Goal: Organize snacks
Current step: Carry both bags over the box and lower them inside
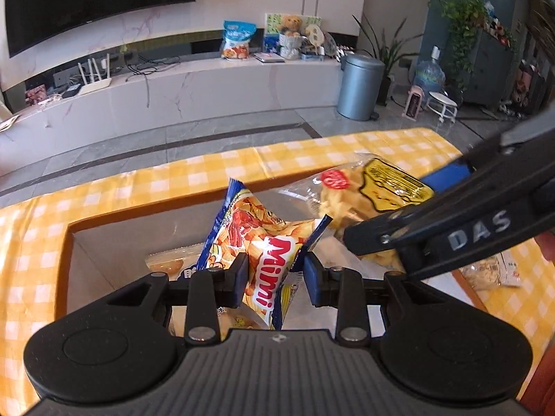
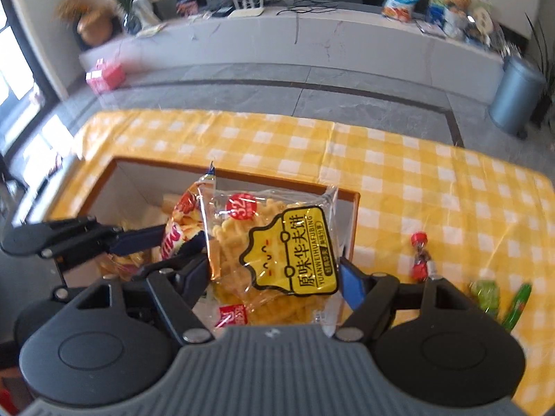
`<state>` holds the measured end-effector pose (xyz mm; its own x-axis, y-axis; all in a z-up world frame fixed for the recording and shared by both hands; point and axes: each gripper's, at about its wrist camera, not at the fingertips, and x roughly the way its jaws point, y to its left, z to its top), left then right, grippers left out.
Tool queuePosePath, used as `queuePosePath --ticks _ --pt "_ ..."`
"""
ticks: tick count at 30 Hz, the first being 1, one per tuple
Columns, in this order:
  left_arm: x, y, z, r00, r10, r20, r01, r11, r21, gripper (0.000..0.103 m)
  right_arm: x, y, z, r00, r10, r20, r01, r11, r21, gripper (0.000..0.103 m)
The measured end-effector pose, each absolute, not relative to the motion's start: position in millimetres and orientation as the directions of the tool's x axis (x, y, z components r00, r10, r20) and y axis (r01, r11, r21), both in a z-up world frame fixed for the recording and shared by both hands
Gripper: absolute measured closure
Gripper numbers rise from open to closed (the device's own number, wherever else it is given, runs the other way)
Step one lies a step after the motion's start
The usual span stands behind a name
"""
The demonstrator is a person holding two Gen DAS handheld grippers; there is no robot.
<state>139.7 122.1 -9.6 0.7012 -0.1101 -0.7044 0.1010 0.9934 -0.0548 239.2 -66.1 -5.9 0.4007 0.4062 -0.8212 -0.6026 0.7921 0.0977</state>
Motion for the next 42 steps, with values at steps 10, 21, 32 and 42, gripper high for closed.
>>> queuePosePath --ticks 10,21,32,42 --pt "149 120 -31 0.659 -0.084 -0.747 0.141 0.99 0.013 0.065 253 -30 -22 0.391 0.346 -0.853 -0.745 0.663 -0.073 0.026" --pt "149 124 -31 0.636 -0.081 -0.768 0.139 0.99 0.01 0.06 252 -24 -24 0.386 0.365 -0.847 -0.798 0.593 -0.108 0.024" --pt "138 151 -17 0.642 -0.167 -0.748 0.108 0.986 -0.127 0.042 250 -31 -2 0.434 0.353 -0.829 -0.779 0.61 -0.148 0.025" --pt "138 165 -21 0.62 -0.237 -0.748 0.058 0.965 -0.257 0.076 242 -45 -7 0.399 0.332 -0.855 -0.771 0.626 -0.117 0.079"
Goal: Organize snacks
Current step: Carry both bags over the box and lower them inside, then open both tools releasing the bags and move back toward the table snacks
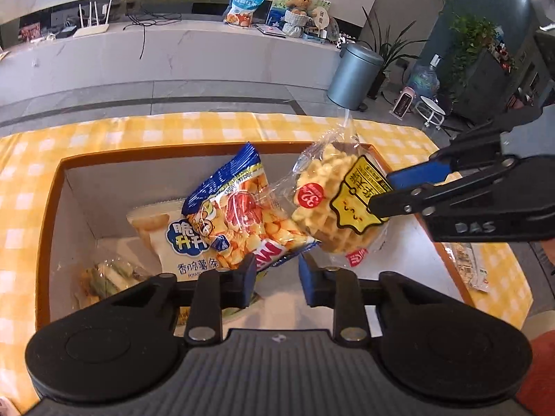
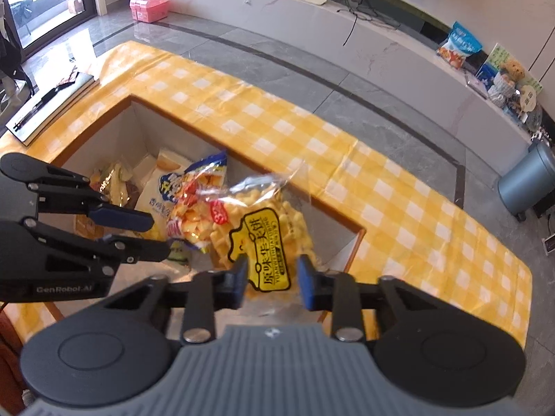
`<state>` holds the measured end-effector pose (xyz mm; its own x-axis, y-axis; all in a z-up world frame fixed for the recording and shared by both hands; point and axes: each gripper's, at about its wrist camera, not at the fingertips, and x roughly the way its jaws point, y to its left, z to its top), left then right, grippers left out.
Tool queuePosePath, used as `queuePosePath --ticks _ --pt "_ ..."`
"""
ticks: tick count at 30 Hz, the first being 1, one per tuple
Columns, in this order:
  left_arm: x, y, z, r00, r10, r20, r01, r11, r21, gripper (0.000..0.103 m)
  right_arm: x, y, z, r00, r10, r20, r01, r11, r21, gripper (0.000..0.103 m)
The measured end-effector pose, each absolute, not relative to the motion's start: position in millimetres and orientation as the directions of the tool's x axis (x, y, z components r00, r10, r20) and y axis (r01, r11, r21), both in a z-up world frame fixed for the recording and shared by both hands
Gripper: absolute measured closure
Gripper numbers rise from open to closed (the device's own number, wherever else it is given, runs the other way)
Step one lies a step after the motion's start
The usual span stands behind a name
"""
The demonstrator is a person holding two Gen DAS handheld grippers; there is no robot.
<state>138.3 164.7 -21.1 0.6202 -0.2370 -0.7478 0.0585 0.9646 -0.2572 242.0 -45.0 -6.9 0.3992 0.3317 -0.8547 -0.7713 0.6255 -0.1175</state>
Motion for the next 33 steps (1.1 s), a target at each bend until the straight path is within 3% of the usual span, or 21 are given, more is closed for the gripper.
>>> queuePosePath --ticks 1,8,11,14,22,33 --pt "140 165 -25 0.613 -0.239 -0.753 0.052 0.963 -0.264 0.08 242 -42 -11 0.41 0.311 -0.857 -0.762 0.633 -0.135 0.081" --pt "141 163 -18 0.635 -0.244 -0.733 0.074 0.964 -0.257 0.081 247 -24 -43 0.393 0.2 -0.898 -0.746 0.64 -0.183 0.083" --pt "138 170 -11 0.669 -0.203 -0.715 0.037 0.97 -0.241 0.081 246 -30 -39 0.408 0.214 -0.888 -0.748 0.636 -0.19 0.082" --pt "143 177 -13 0.681 -0.176 -0.711 -0.019 0.966 -0.259 0.081 244 -37 -25 0.425 0.238 -0.874 -0.742 0.644 -0.186 0.075" --pt "166 172 -34 0.633 -0.166 -0.756 -0.062 0.963 -0.263 0.081 249 -29 -25 0.43 0.337 -0.838 -0.756 0.641 -0.131 0.076" --pt "180 188 -54 0.576 -0.206 -0.791 -0.162 0.92 -0.358 0.081 271 -7 -73 0.443 0.242 -0.863 -0.746 0.633 -0.205 0.076"
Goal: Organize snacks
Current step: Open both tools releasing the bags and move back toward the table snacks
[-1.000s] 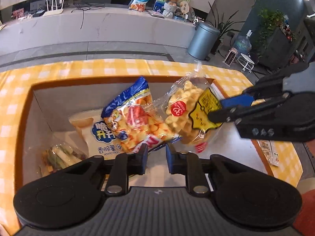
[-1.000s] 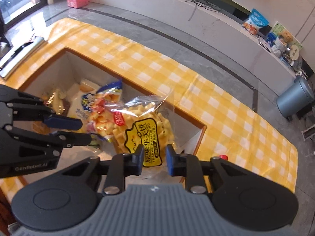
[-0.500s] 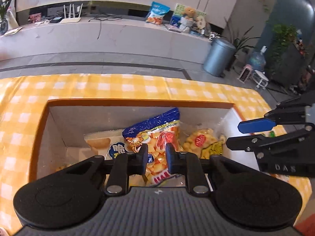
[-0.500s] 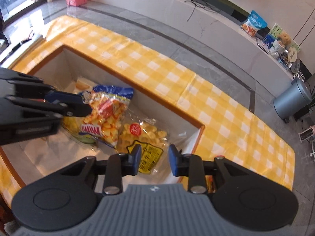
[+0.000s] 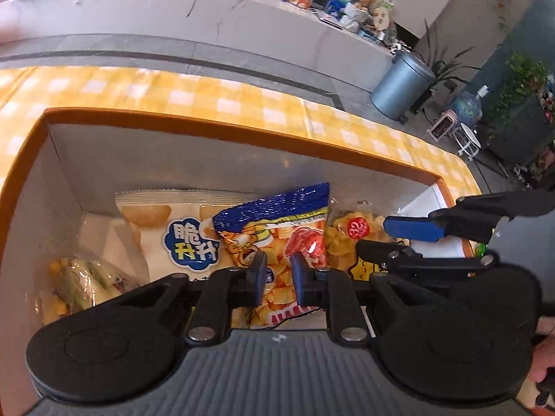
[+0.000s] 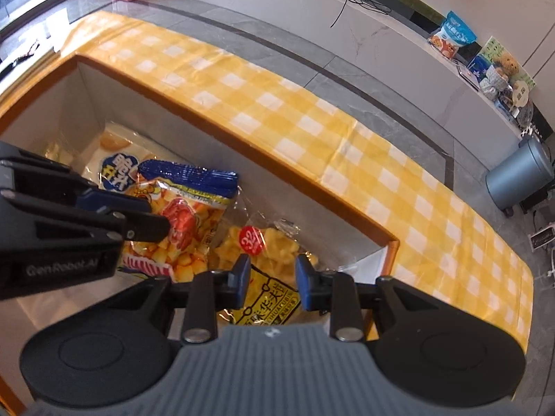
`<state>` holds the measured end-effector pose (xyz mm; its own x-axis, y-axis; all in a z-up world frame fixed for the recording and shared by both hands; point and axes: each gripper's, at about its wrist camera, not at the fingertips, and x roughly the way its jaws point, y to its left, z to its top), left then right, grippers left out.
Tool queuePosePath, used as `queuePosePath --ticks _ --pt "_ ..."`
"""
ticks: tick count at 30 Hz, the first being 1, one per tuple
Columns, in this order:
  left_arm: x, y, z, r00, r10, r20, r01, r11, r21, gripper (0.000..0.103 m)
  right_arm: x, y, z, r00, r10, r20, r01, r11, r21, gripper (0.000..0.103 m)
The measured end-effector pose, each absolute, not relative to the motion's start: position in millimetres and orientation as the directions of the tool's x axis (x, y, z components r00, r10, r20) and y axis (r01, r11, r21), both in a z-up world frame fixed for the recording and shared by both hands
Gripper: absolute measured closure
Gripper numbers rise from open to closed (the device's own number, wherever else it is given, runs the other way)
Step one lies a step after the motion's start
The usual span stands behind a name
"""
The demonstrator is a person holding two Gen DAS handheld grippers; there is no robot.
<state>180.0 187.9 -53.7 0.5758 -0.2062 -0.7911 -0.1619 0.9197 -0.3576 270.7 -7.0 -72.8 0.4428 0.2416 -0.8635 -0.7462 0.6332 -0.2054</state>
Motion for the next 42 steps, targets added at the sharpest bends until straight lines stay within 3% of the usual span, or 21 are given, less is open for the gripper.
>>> queuePosePath --ticks 8,16,24,29,35,38,40,42 --pt "177 170 -39 0.587 -0.169 -0.792 -0.129 0.946 -0.297 0.081 264 -8 -66 0.456 0.253 -0.853 -0.75 0.625 -0.216 0.077" --pt "143 140 -4 0.716 -0.191 -0.672 0.007 0.964 -0.267 0.078 227 -58 -15 0.525 0.363 -0.77 -0.722 0.669 -0.177 0.081" --pt "113 103 21 0.799 -0.266 -0.539 0.163 0.959 -0.231 0.078 184 -181 0 0.687 0.415 -0.596 -0.549 0.834 -0.053 0.08" --pt "110 72 24 0.789 -0.334 -0.516 0.245 0.941 -0.235 0.078 165 -258 -8 0.747 0.302 -0.593 -0.381 0.925 -0.009 0.08" --pt "105 8 23 0.737 -0.394 -0.549 0.335 0.918 -0.21 0.075 162 -328 -28 0.712 0.17 -0.682 -0.191 0.981 0.045 0.079" --pt "110 -23 16 0.7 -0.409 -0.586 0.366 0.909 -0.198 0.069 163 -345 -39 0.682 0.152 -0.715 -0.131 0.988 0.085 0.078" --pt "114 -44 10 0.675 -0.387 -0.628 0.367 0.915 -0.169 0.059 163 -357 -44 0.666 0.177 -0.725 -0.107 0.984 0.142 0.078" --pt "122 -60 3 0.642 -0.368 -0.673 0.359 0.919 -0.16 0.051 168 -363 -47 0.661 0.196 -0.725 -0.083 0.978 0.189 0.061"
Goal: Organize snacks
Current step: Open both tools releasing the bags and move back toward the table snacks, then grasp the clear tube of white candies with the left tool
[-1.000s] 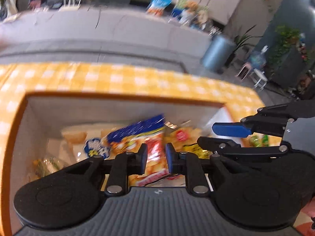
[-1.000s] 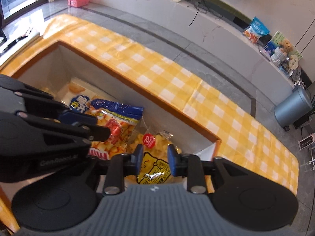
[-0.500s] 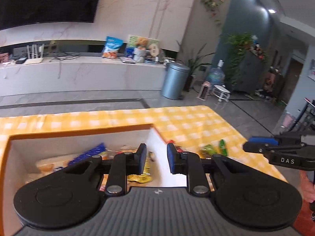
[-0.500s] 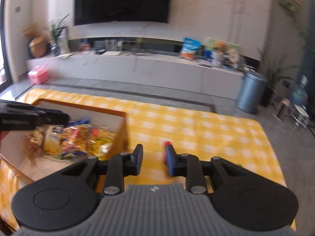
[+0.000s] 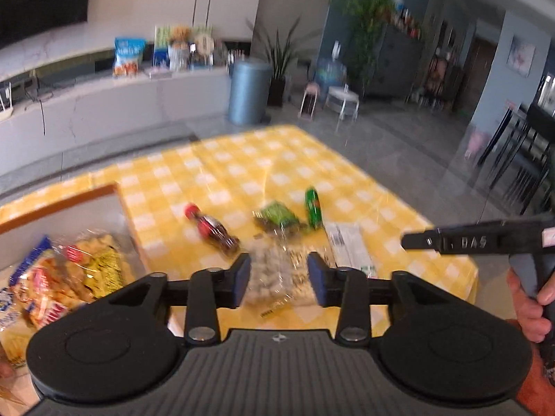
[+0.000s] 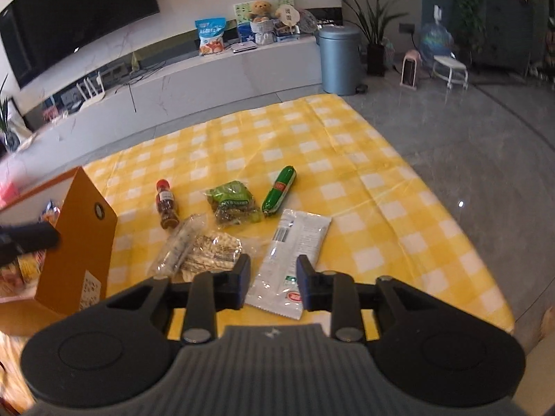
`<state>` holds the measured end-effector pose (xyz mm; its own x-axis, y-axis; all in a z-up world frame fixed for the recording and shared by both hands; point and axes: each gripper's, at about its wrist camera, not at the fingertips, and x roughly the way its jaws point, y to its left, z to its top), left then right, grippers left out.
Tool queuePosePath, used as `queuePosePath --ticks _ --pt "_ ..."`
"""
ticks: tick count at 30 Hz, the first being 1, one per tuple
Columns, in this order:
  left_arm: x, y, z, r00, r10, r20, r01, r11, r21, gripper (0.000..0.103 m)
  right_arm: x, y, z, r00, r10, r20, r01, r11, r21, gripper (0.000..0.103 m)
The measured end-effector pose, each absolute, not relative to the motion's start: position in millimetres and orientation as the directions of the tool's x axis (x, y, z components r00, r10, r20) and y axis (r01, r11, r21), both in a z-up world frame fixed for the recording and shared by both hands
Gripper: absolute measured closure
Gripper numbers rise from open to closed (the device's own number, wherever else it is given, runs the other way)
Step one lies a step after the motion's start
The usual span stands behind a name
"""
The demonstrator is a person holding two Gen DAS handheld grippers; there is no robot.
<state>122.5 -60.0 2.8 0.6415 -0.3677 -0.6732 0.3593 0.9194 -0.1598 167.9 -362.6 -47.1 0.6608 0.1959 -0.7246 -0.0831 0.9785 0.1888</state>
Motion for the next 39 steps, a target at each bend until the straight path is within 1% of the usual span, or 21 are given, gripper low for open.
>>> queuePosePath --ticks 1,2,4,5,7,9,10,13,14,17,20,21,24,26,27,28,31,34,39 --pt "128 -65 -1 0.623 -0.359 -0.695 0.35 0.922 -0.164 0.051 171 -365 -48 0.657 0.204 -0.725 -0.07 0.975 0.211 0.057" --pt "134 -70 -4 0.604 -0.352 -0.715 0.339 0.925 -0.169 0.05 176 -366 -51 0.653 0.217 -0.725 -0.062 0.97 0.235 0.056" --pt "145 -77 -13 0.564 -0.334 -0.755 0.323 0.931 -0.17 0.044 185 -366 -56 0.648 0.247 -0.721 -0.046 0.957 0.287 0.056" --pt "150 -81 -17 0.552 -0.315 -0.772 0.318 0.936 -0.154 0.043 190 -366 -60 0.648 0.264 -0.714 -0.032 0.947 0.321 0.056" --pt "159 -91 -25 0.537 -0.261 -0.802 0.323 0.942 -0.09 0.043 202 -366 -70 0.648 0.294 -0.702 0.001 0.922 0.386 0.056" --pt "164 -103 -33 0.536 -0.213 -0.817 0.348 0.937 -0.016 0.042 210 -363 -80 0.648 0.302 -0.699 0.021 0.91 0.414 0.056" --pt "166 -108 -38 0.533 -0.195 -0.824 0.361 0.932 0.013 0.042 214 -363 -86 0.632 0.309 -0.711 0.035 0.905 0.424 0.056" --pt "174 -119 -54 0.511 -0.156 -0.845 0.376 0.925 0.056 0.042 224 -370 -99 0.585 0.367 -0.723 0.057 0.871 0.489 0.056" --pt "177 -122 -60 0.5 -0.146 -0.853 0.374 0.925 0.061 0.042 227 -372 -103 0.575 0.376 -0.726 0.062 0.865 0.498 0.056" --pt "186 -128 -71 0.487 -0.131 -0.864 0.353 0.934 0.057 0.042 233 -371 -109 0.556 0.358 -0.75 0.058 0.884 0.464 0.056" --pt "193 -133 -78 0.473 -0.106 -0.875 0.328 0.942 0.064 0.042 235 -369 -113 0.534 0.389 -0.751 0.027 0.88 0.475 0.057" --pt "194 -134 -80 0.473 -0.094 -0.876 0.322 0.944 0.073 0.04 235 -368 -114 0.531 0.394 -0.75 0.02 0.879 0.476 0.057" --pt "198 -135 -80 0.479 -0.086 -0.873 0.318 0.945 0.082 0.04 233 -366 -113 0.539 0.391 -0.746 0.012 0.882 0.471 0.057" --pt "200 -136 -79 0.48 -0.076 -0.874 0.317 0.944 0.092 0.046 233 -365 -113 0.534 0.391 -0.75 0.006 0.885 0.466 0.057" --pt "200 -136 -78 0.476 -0.082 -0.875 0.327 0.941 0.089 0.055 233 -364 -114 0.527 0.393 -0.753 0.004 0.885 0.465 0.057" --pt "200 -136 -77 0.473 -0.089 -0.876 0.332 0.939 0.084 0.061 233 -364 -114 0.521 0.394 -0.757 0.003 0.886 0.464 0.057" --pt "198 -138 -72 0.49 -0.077 -0.868 0.343 0.933 0.111 0.072 234 -364 -116 0.517 0.388 -0.763 0.013 0.888 0.46 0.057" --pt "198 -136 -65 0.503 -0.067 -0.862 0.35 0.928 0.132 0.078 235 -363 -118 0.511 0.38 -0.771 0.018 0.892 0.452 0.057" --pt "201 -122 -55 0.508 -0.053 -0.86 0.33 0.934 0.138 0.082 235 -353 -117 0.508 0.396 -0.765 -0.037 0.897 0.44 0.058"
